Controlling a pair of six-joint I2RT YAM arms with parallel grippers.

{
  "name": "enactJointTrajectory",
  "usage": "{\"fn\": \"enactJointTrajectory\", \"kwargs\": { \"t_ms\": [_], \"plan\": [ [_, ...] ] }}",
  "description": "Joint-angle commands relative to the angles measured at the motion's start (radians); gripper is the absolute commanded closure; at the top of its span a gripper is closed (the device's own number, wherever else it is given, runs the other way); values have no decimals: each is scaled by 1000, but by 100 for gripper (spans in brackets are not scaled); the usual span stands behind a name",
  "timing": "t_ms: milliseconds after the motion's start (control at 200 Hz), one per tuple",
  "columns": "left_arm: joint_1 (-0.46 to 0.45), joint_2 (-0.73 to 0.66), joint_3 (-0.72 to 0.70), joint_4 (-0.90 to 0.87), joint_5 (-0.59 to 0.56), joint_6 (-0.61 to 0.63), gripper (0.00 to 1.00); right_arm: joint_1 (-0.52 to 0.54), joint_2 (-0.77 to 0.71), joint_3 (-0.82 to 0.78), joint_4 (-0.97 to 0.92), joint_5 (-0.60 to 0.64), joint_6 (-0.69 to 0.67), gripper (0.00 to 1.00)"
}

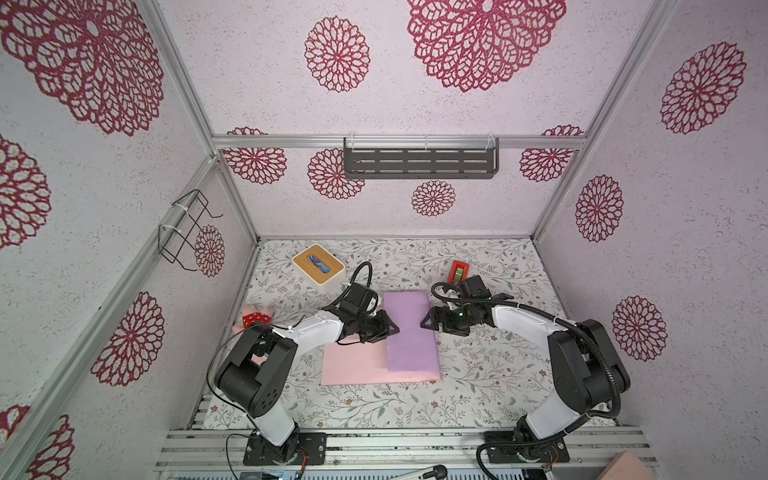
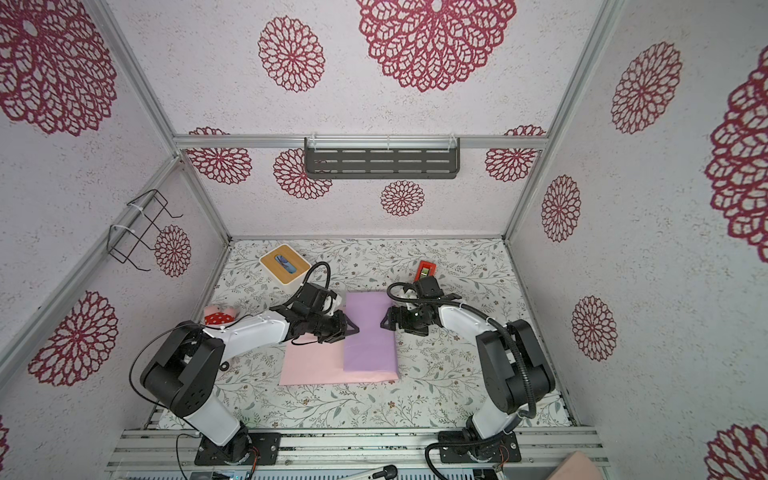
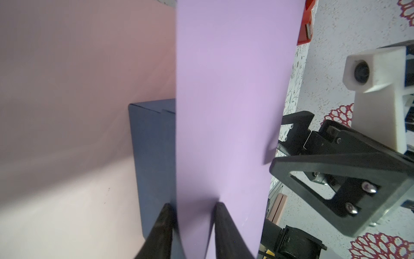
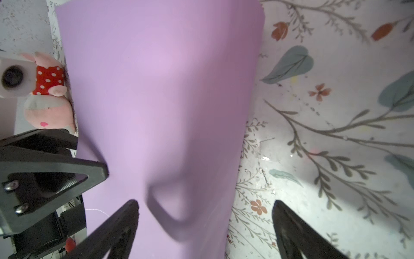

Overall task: Wrap a gift box in wrapping paper
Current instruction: First fold the wrapping paper around the gift box, then second fold the wrapping paper around the gift box.

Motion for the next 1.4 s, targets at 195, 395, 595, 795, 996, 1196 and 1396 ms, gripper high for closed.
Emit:
{"fn": "enactJointTrajectory", "kwargs": {
  "t_ms": [195, 395, 595, 795, 996, 1196, 1396],
  "plan": [
    [-10, 44, -28, -107, -85, 13, 75, -12, 34, -41, 5, 1, -37, 7],
    [-10, 38, -5, -120, -93, 13, 67, -13, 40, -80, 3, 50, -36, 7],
    [-7, 3, 36, -166, -122, 22, 48, -13, 29, -103, 12, 68, -26, 8],
    [18, -109, 34, -216, -178, 41, 28, -12, 26, -117, 21, 73, -24, 8],
    [157, -309, -105, -283, -267, 74, 21, -12, 29, -121, 29, 65, -25, 9],
    [294, -474, -278, -373, -319, 13, 14, -11, 29, -122, 37, 59, -27, 9],
    [297, -619, -391, -503, -401, -132, 15, -11, 30, -127, 50, 57, -26, 9]
  ]
}}
